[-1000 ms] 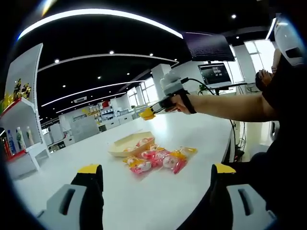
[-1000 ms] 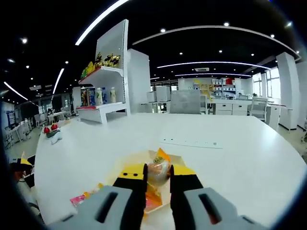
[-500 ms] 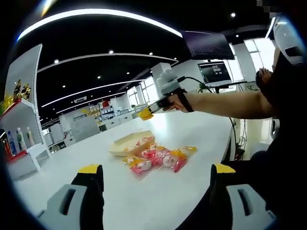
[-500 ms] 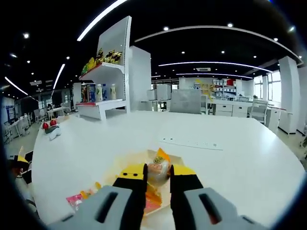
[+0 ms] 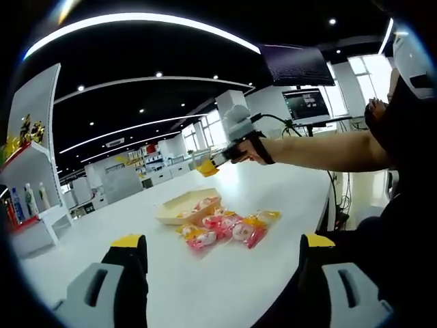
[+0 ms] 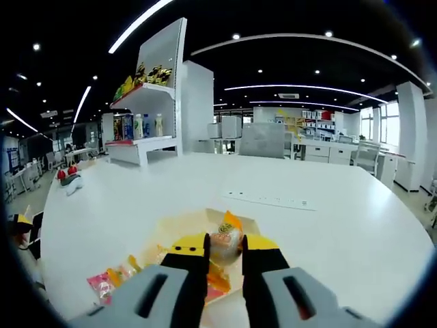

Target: Pick up the marshmallows scattered on the table and place them into the bowl on the table

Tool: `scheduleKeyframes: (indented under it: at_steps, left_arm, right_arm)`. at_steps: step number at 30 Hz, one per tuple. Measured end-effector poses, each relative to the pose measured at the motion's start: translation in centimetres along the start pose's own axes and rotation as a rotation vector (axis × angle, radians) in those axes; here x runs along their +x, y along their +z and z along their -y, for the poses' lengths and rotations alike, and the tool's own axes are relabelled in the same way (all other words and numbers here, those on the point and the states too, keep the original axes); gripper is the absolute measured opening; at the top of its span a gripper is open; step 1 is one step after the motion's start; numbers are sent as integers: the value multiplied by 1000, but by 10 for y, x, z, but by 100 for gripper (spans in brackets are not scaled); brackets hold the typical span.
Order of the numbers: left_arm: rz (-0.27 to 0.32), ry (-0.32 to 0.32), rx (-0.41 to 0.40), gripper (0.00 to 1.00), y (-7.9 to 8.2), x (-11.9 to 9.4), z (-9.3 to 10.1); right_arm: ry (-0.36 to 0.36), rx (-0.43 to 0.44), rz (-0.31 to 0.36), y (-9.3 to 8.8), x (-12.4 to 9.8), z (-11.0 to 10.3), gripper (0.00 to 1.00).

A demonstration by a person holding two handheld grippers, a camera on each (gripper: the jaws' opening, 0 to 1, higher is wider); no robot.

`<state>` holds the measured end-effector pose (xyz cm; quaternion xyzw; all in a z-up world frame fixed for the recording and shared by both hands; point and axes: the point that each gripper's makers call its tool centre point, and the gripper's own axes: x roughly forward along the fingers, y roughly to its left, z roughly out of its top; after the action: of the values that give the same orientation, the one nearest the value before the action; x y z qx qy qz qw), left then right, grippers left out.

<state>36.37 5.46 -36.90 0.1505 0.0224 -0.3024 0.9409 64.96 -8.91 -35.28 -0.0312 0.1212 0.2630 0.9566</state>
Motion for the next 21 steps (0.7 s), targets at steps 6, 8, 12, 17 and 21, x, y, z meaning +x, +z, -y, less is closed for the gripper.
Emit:
scheduleKeyframes:
  at_steps: [6, 8, 12, 17, 21]
  left_arm:
    - [9, -6, 5, 91, 3, 2, 2]
    - [6, -9, 6, 91, 3, 2, 2]
    - [5, -9, 9, 91, 3, 2, 3]
    - [8, -11, 11, 91, 5, 1, 4]
    - [2, -14, 17, 91, 5, 2, 5]
  right_arm:
    - [-6, -14, -21, -9, 6, 0, 16]
    - [-8, -18, -27, -9, 8, 3, 16]
    - [-19, -22, -39, -14, 9, 6, 16]
    - [-34, -25, -57, -22, 14, 11, 16]
    - [-36, -24, -67, -27, 18, 10, 16]
